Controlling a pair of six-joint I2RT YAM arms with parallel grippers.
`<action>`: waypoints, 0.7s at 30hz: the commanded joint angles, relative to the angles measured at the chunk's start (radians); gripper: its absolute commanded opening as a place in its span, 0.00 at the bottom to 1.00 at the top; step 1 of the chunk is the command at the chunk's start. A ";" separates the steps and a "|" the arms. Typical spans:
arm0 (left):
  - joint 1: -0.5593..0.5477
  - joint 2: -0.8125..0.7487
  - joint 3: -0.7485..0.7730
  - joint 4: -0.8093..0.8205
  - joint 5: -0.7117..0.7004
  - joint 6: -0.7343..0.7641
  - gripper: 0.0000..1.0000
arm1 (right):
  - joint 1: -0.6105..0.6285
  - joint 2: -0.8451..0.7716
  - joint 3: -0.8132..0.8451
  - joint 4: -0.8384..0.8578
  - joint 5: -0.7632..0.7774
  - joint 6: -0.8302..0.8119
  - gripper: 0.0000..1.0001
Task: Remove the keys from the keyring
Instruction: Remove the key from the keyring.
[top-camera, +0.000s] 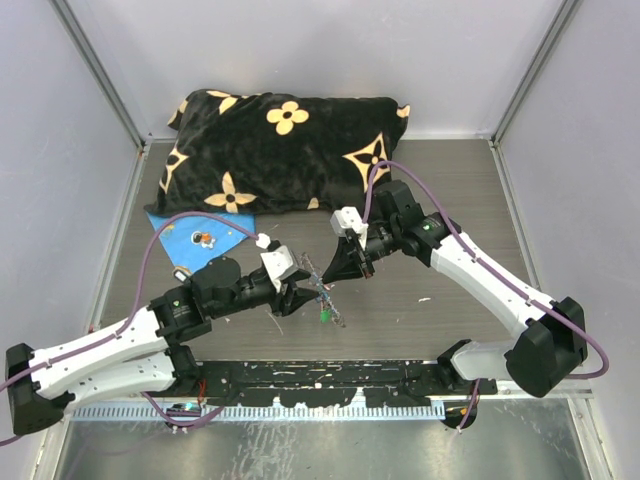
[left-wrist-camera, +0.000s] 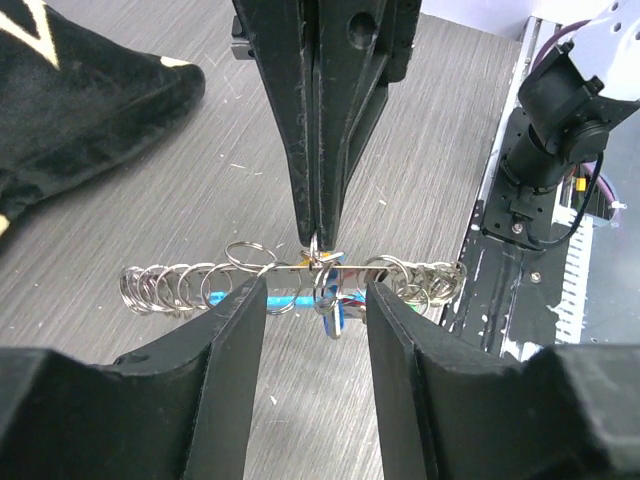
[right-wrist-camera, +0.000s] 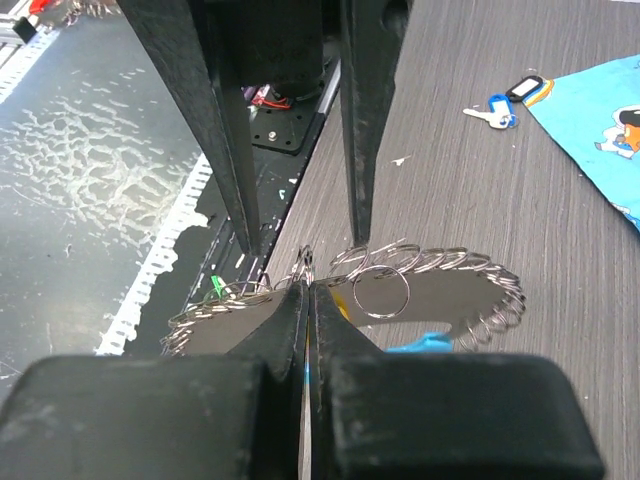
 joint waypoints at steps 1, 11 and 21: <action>0.000 0.010 -0.021 0.169 -0.019 -0.052 0.46 | -0.001 -0.021 0.056 0.003 -0.073 -0.020 0.01; 0.000 -0.104 -0.060 0.167 -0.092 -0.072 0.47 | -0.010 -0.025 0.051 0.002 -0.075 -0.023 0.01; 0.000 -0.124 -0.182 0.350 0.020 0.001 0.28 | -0.018 -0.026 0.060 -0.085 -0.124 -0.151 0.01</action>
